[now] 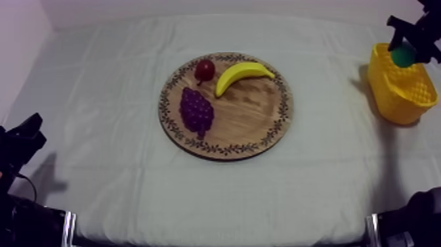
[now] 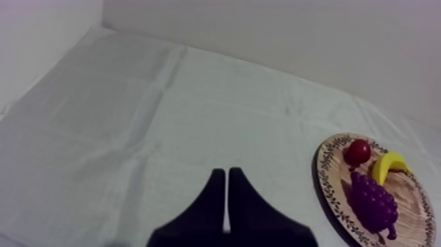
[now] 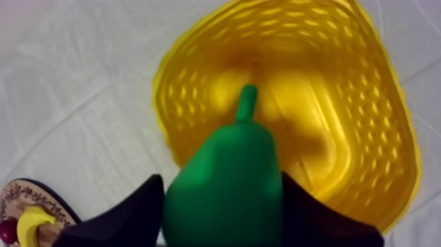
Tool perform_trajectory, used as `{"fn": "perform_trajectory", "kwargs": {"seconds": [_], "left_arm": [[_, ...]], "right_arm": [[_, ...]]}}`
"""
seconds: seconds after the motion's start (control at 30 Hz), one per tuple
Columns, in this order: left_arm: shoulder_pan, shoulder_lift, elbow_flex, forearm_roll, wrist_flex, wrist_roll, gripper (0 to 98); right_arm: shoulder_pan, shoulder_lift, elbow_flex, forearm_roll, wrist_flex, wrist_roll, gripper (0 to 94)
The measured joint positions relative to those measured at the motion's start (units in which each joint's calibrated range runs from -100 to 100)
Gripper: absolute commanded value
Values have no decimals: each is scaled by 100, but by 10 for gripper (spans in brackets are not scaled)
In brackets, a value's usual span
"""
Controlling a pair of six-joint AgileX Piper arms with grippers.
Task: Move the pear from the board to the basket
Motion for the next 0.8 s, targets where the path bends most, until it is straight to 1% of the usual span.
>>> {"fn": "perform_trajectory", "kwargs": {"seconds": [0.1, 0.17, 0.23, 0.33, 0.5, 0.67, 0.8], "left_arm": [[0, 0, 0, 0, 0, 0, 1], [0, 0, 0, 0, 0, 0, 1], [0, 0, 0, 0, 0, 0, 1], [0, 0, 0, 0, 0, 0, 1], [0, 0, 0, 0, 0, 0, 1], [0, 0, 0, 0, 0, 0, 1], [0, 0, 0, 0, 0, 0, 1]], "right_arm": [[71, 156, 6, 22, -93, 44, 716], [95, 182, 6, 58, -138, 80, 766], [95, 164, 6, 101, -138, 106, 794], [95, 32, 6, 98, -94, 161, 802], [62, -429, 124, 49, 14, 305, 756], [-136, -1104, 377, 38, -31, 355, 649], [-314, -1734, 713, 73, -242, 332, 549]]}}
